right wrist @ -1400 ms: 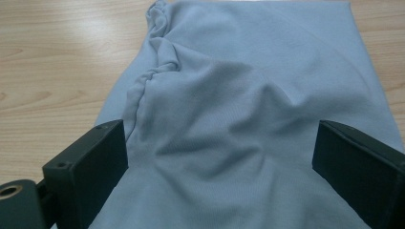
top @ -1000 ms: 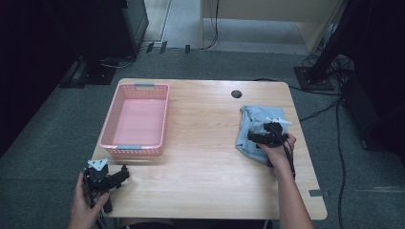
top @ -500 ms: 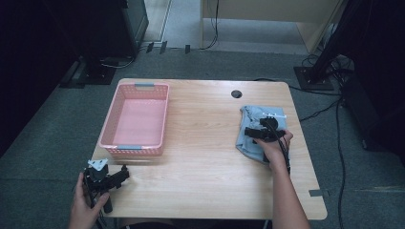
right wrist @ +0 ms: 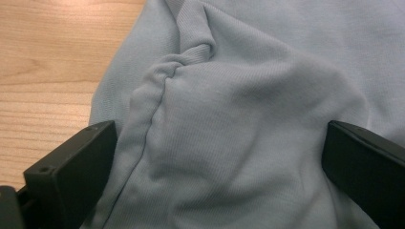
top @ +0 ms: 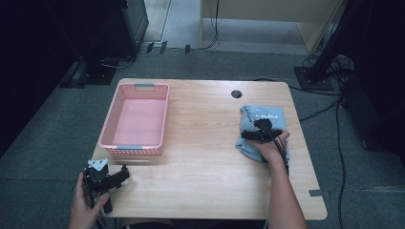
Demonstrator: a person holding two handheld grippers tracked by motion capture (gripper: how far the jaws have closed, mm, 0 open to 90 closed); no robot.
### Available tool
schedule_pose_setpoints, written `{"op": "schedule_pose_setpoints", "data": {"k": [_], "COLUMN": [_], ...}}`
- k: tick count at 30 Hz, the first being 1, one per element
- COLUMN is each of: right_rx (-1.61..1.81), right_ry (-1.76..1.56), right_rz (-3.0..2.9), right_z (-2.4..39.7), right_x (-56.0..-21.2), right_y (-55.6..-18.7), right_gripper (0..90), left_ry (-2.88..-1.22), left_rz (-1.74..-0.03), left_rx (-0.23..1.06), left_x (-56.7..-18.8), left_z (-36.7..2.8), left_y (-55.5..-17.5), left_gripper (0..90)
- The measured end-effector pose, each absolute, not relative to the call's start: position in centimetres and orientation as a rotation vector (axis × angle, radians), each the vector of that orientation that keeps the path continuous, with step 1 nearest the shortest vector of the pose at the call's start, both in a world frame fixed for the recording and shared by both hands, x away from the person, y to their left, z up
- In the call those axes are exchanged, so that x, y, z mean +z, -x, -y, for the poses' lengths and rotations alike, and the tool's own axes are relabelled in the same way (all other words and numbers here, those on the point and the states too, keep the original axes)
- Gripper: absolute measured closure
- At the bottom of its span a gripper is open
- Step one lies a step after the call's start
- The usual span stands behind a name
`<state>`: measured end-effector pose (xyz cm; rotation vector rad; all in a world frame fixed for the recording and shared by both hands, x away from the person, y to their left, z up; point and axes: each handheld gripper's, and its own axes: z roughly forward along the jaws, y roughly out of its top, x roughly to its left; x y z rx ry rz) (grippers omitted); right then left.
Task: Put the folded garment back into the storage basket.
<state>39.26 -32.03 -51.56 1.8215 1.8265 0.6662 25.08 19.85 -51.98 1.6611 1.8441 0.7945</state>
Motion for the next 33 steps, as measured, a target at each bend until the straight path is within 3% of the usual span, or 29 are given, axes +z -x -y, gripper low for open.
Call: {"op": "schedule_pose_setpoints", "data": {"k": [4,8,11,14,16,20,33], "right_rx": [0.684,0.676,0.665,0.654,0.654,0.648,0.736], "right_ry": [-1.804,-1.839,-1.855,-1.872,-1.867,-1.874,-1.849], "right_rz": [-1.794,-1.695,-1.656,-1.584,-1.56,-1.553,-1.522], "right_z": [32.0,32.3,32.4,32.8,32.9,33.2,34.4], "right_x": [-51.8,-51.5,-51.4,-51.4,-51.5,-51.4,-51.4], "right_y": [-38.9,-38.5,-38.4,-38.1,-37.9,-37.9,-37.1], "right_gripper": [3.3,22.0,31.0,49.8,56.1,63.0,68.0], "left_ry": [-1.661,-1.661,-1.661,-1.66,-1.661,-1.661,-1.661], "left_rz": [-1.844,-1.844,-1.844,-1.844,-1.844,-1.844,-1.844], "left_rx": [0.795,0.794,0.794,0.794,0.794,0.794,0.794], "left_x": [-52.0,-52.0,-52.0,-52.0,-52.0,-52.0,-52.0], "left_z": [-19.9,-19.8,-19.8,-19.8,-19.8,-19.8,-19.9], "left_y": [-25.1,-25.1,-25.1,-25.1,-25.1,-25.1,-25.1], "left_gripper": [8.3,8.3,8.3,8.3,8.3,8.3,8.3]}}
